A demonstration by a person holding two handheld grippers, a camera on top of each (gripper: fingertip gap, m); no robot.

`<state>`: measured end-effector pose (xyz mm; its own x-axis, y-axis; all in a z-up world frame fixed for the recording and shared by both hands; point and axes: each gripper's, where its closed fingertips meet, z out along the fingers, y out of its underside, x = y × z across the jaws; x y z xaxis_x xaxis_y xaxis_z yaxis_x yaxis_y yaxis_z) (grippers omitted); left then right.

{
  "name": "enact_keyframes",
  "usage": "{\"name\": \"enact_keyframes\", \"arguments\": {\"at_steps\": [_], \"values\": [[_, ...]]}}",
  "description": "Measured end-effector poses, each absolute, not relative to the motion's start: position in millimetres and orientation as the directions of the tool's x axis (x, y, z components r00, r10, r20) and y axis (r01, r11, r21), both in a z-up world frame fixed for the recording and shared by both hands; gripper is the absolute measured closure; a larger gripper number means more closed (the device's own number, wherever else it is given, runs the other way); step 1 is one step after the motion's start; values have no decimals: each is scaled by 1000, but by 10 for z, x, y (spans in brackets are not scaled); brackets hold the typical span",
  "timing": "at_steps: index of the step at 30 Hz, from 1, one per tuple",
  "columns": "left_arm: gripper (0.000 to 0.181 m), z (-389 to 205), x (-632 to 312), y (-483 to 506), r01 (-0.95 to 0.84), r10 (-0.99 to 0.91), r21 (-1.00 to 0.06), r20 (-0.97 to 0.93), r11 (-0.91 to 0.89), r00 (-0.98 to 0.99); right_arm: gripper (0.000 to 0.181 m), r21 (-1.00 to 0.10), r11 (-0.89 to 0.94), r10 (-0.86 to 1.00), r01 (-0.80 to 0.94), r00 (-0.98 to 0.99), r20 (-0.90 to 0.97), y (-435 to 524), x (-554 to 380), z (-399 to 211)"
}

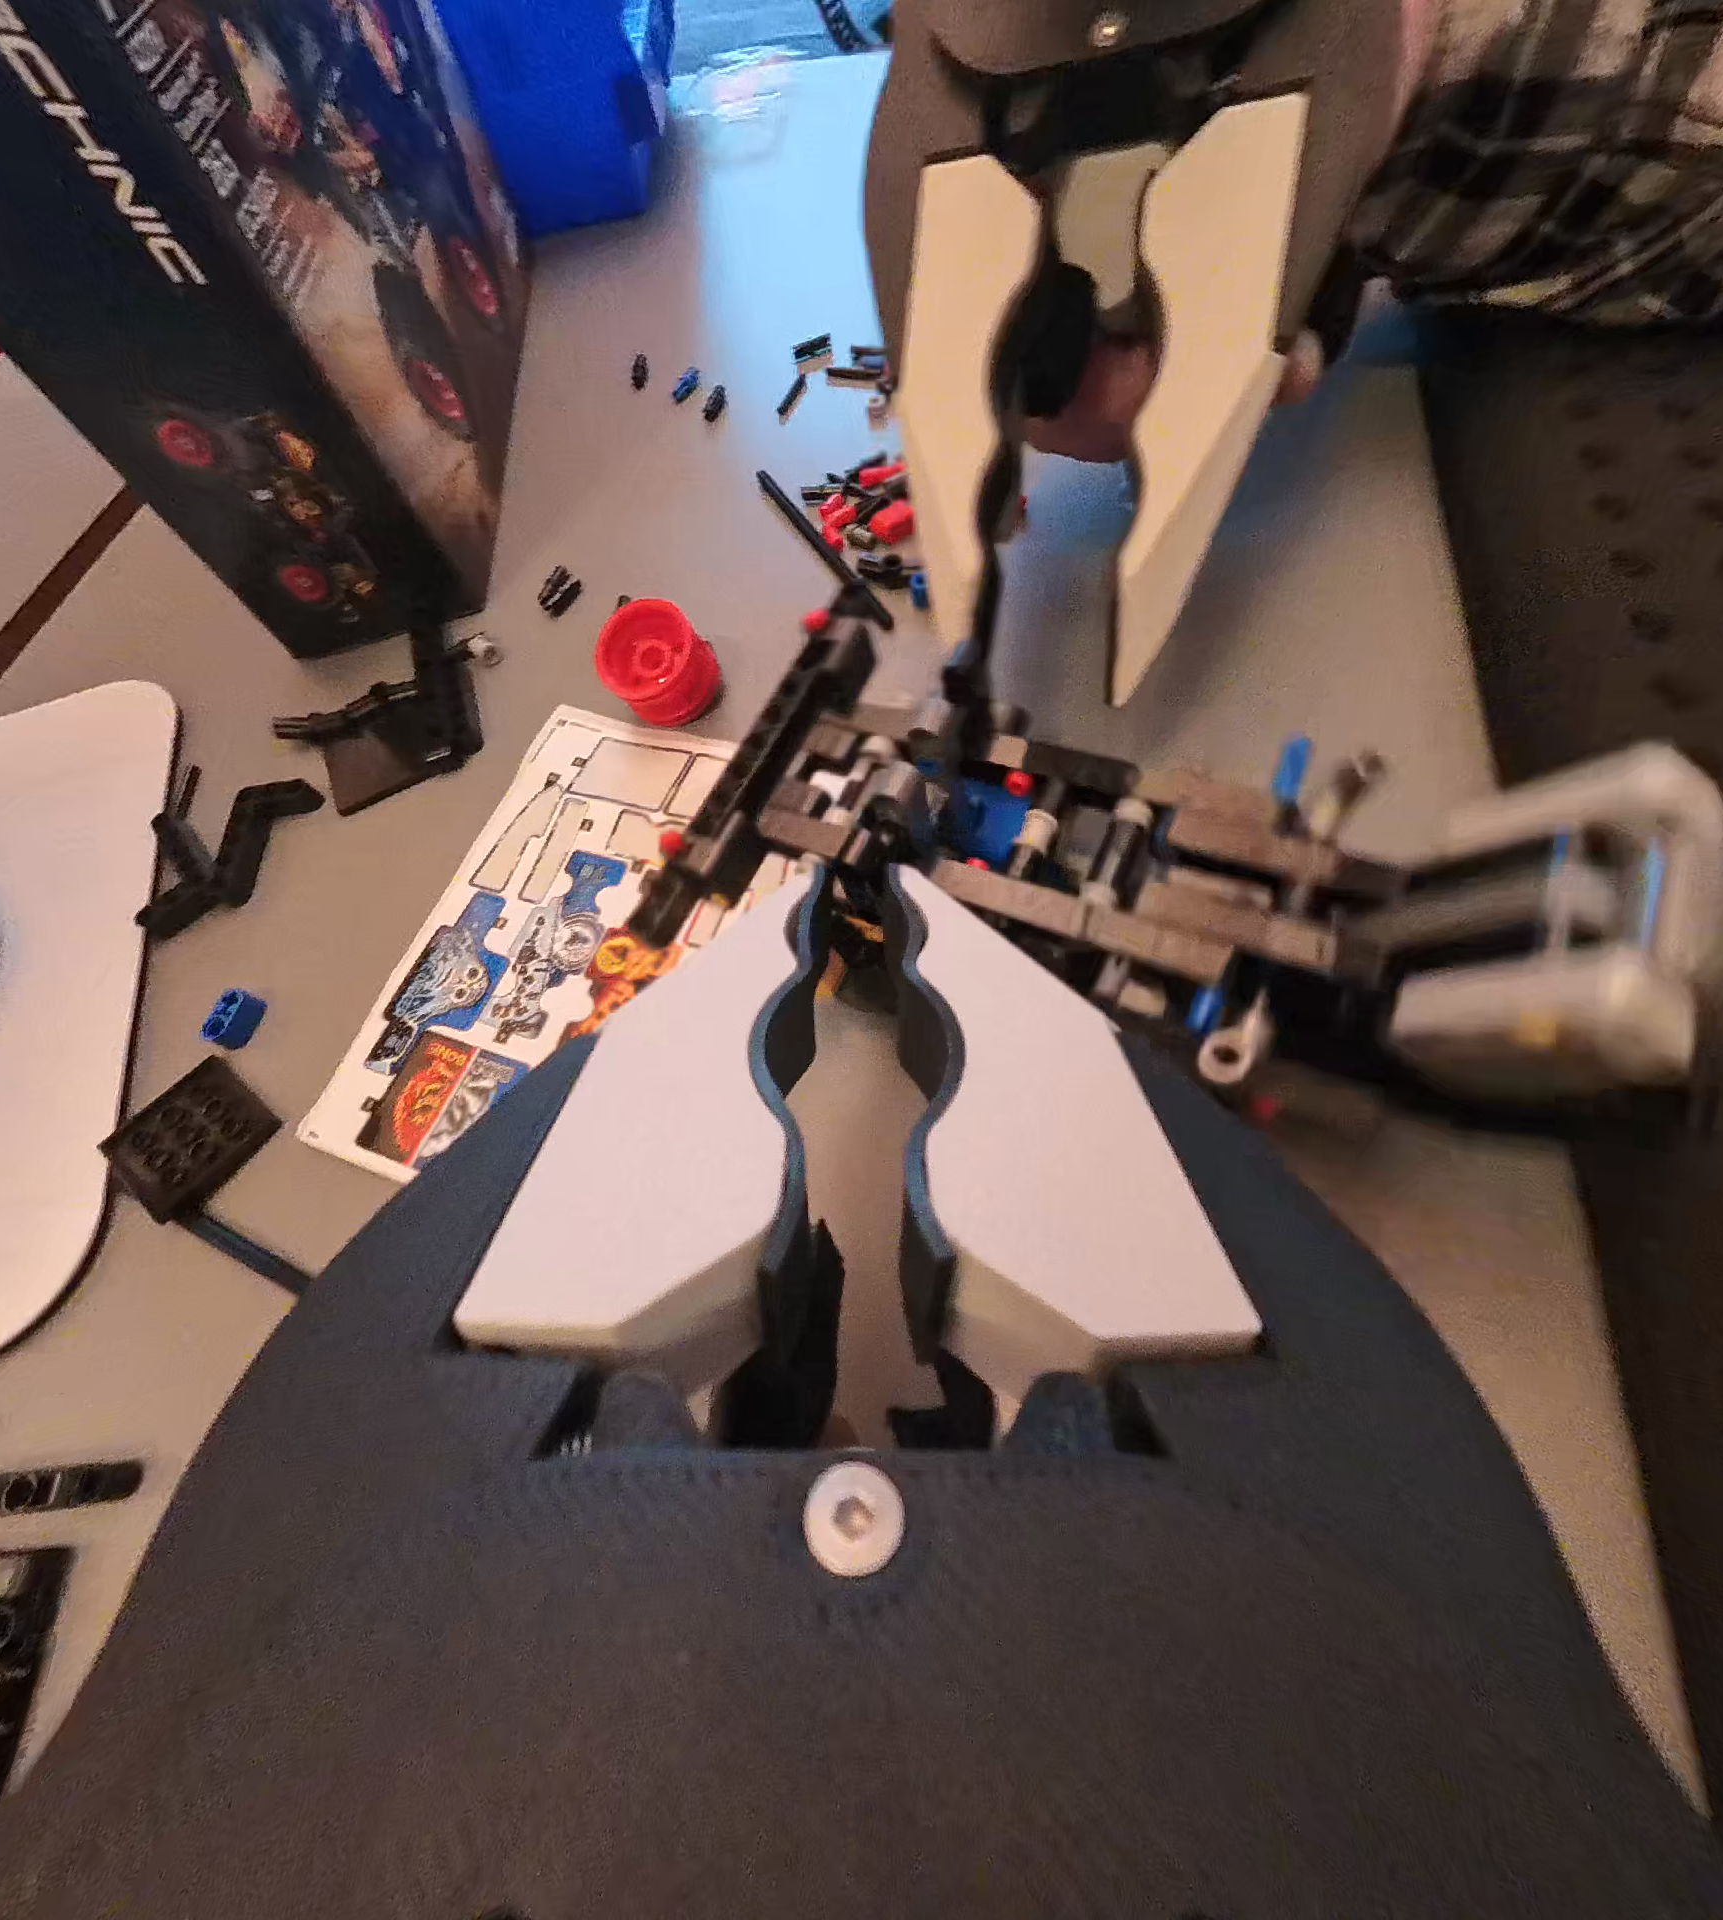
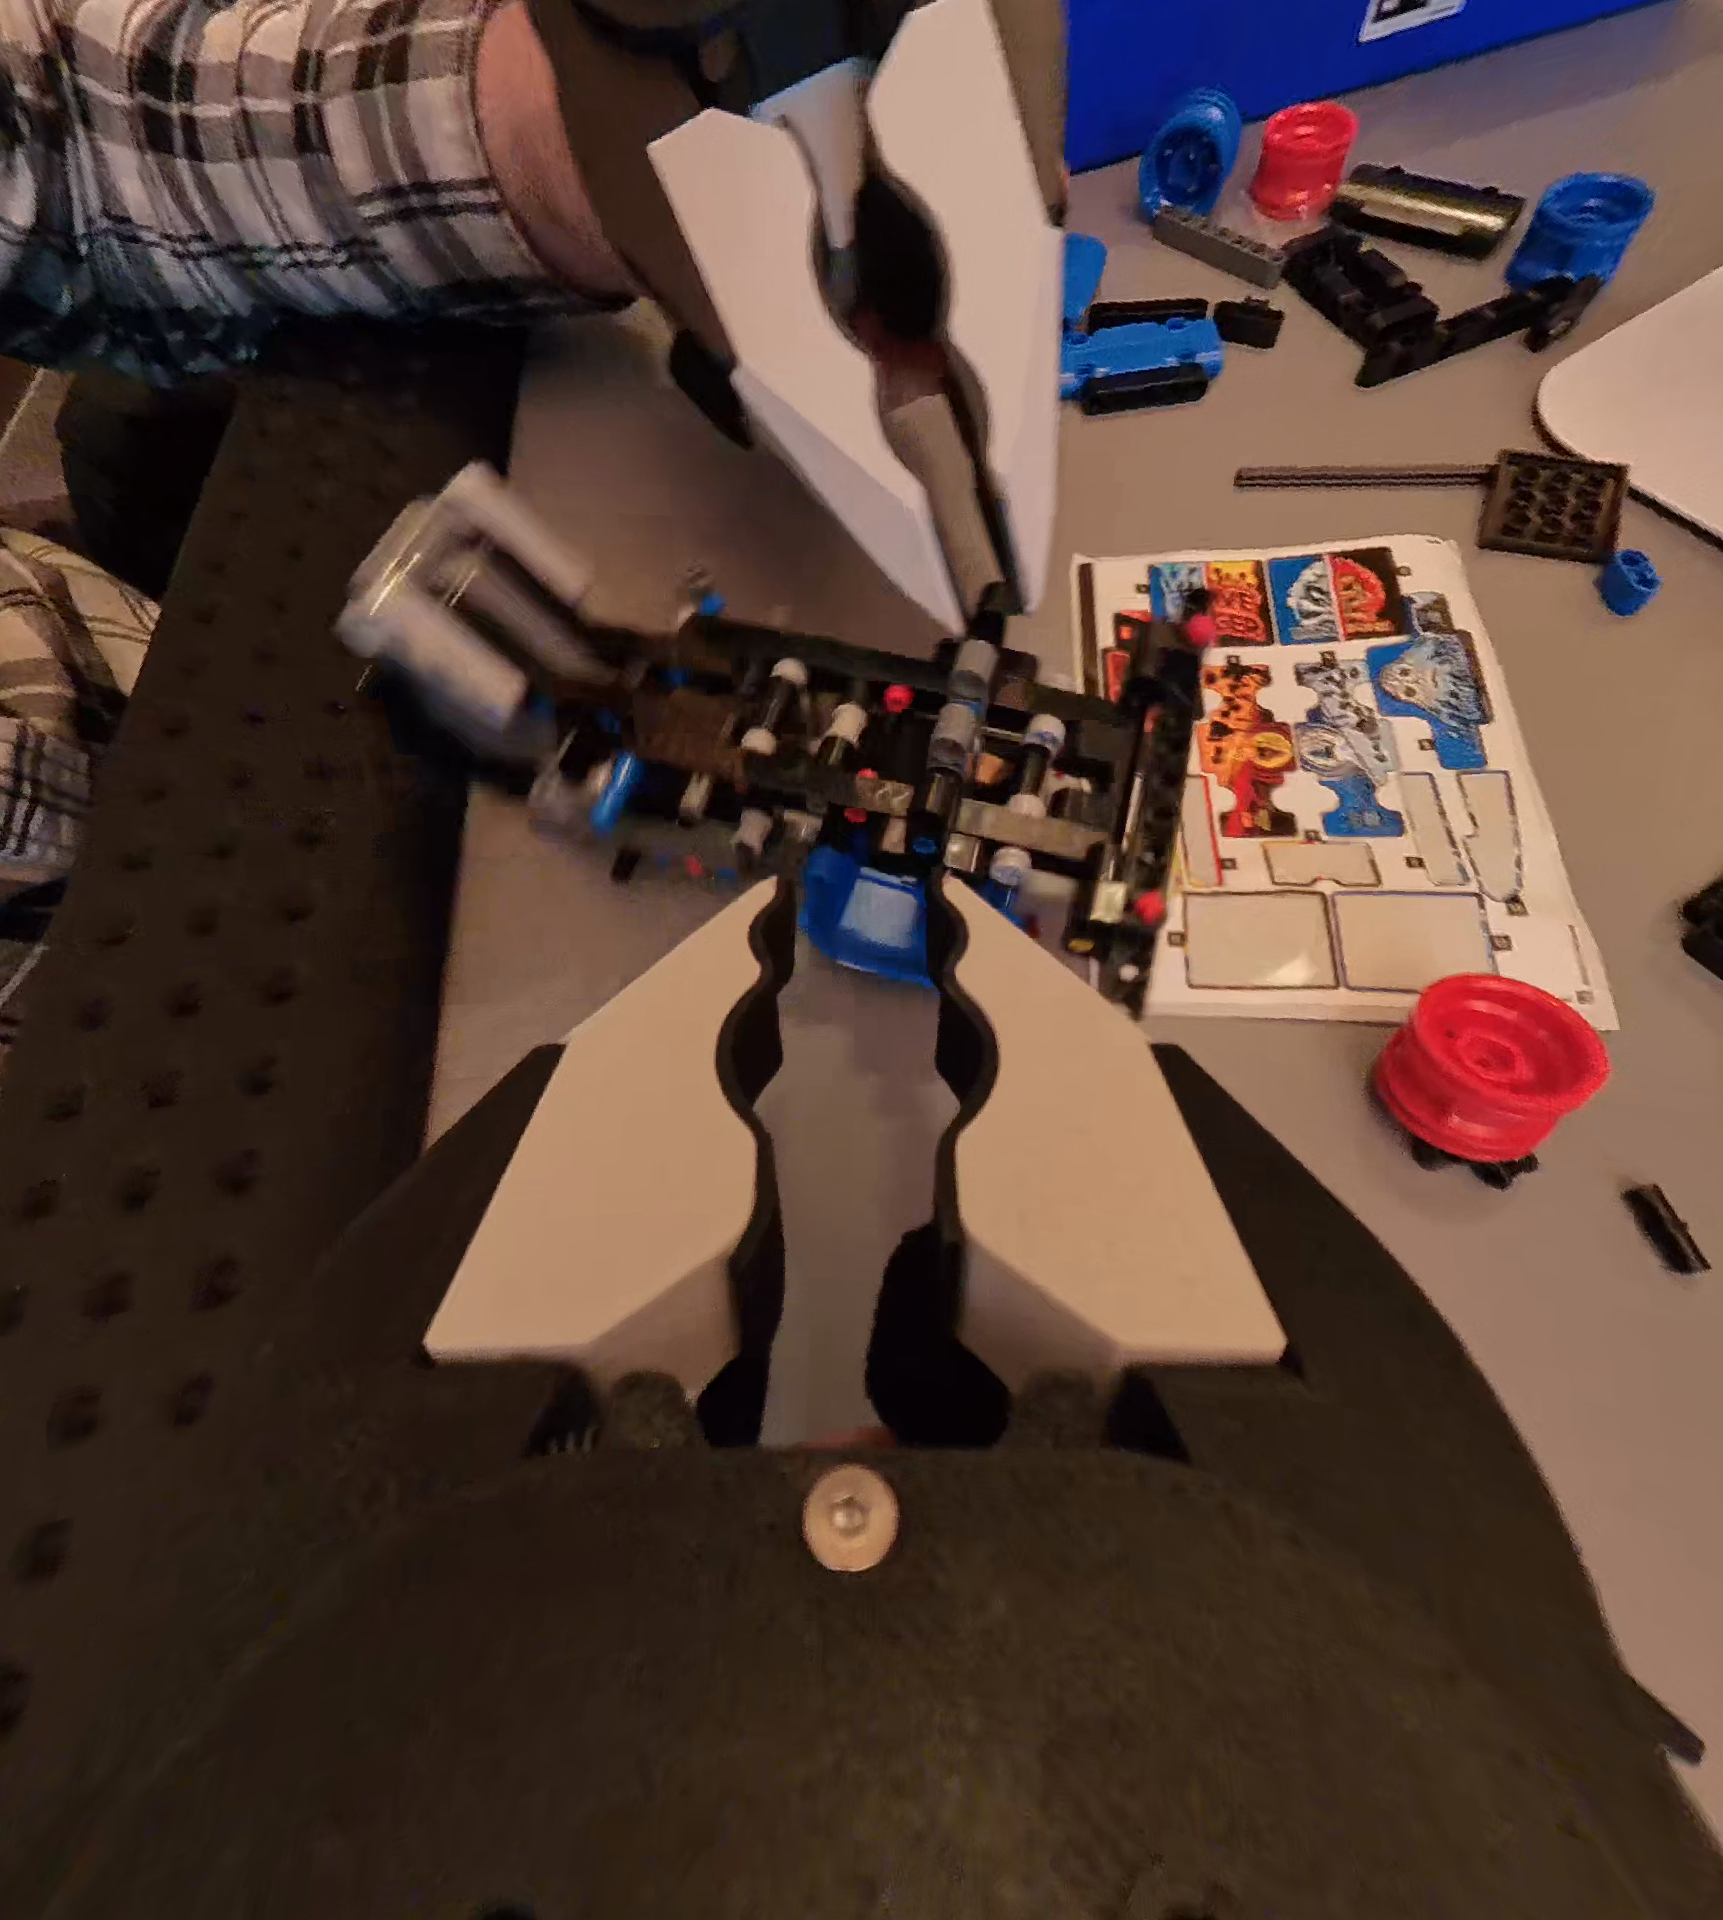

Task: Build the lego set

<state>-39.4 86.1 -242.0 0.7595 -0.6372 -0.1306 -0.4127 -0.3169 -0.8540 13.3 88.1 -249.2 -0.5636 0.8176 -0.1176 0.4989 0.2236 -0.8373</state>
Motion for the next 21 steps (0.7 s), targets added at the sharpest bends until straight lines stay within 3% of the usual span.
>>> {"name": "enact_keyframes", "arguments": {"at_steps": [5, 13, 21], "values": [[170, -2364, -655, 933, -391, -561, -853, -146, -346, 815, 163, -846, 229, 800, 481, -588, -118, 852, 179, -2428], [150, -2095, -892, 712, -317, -529, -880, -91, -354, 843, 157, -866, 205, 820, 456, -563, -103, 1032, 254, -2316], [114, -2002, -759, 214, -314, -576, -863, -34, -396, 817, 148, -878, 166, 854, 449, -511, -100, 1143, 169, -2307]]}}
